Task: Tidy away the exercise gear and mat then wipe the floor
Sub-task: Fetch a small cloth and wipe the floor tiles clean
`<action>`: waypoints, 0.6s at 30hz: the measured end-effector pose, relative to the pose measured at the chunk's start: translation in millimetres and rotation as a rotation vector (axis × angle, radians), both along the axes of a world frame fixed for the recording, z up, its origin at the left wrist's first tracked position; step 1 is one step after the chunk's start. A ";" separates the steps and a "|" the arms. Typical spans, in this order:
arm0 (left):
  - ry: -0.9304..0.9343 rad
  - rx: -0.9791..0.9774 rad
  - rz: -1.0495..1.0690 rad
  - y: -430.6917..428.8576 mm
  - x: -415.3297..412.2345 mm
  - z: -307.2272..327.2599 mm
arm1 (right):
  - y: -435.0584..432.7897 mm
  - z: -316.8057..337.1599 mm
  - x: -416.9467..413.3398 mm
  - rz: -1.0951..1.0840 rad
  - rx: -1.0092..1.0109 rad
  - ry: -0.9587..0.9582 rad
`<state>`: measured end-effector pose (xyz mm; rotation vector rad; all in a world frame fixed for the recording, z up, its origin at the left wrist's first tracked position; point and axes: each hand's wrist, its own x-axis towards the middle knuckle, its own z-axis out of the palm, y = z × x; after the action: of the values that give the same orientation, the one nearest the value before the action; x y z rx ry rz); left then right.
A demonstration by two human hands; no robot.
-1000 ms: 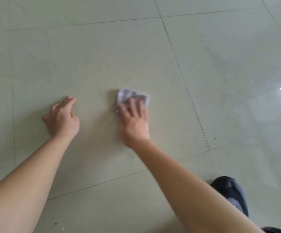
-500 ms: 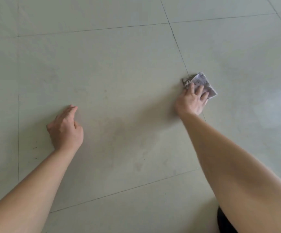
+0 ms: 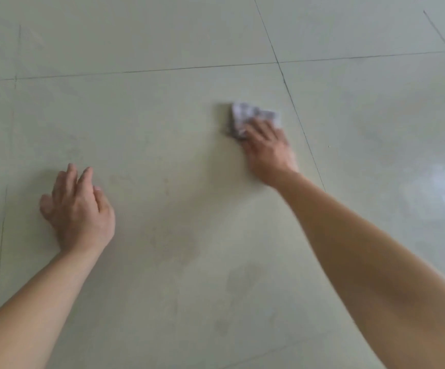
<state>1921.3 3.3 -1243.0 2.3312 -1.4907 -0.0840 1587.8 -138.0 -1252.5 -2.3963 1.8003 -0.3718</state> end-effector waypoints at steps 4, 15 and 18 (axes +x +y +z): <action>0.005 0.054 0.014 -33.7 -11.2 -7.2 | -12.8 13.4 -46.1 -0.778 0.207 -0.049; -0.041 0.106 0.136 -56.9 -21.4 -19.1 | -22.9 18.7 191.9 0.652 0.143 0.120; -0.049 0.128 0.138 -57.6 -23.2 -15.9 | -80.2 6.0 132.3 0.507 0.006 0.049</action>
<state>1898.1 -54.3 -1259.0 2.5480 -1.3797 -0.0887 1720.2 -218.2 -1246.5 -2.7510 1.1358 -0.2488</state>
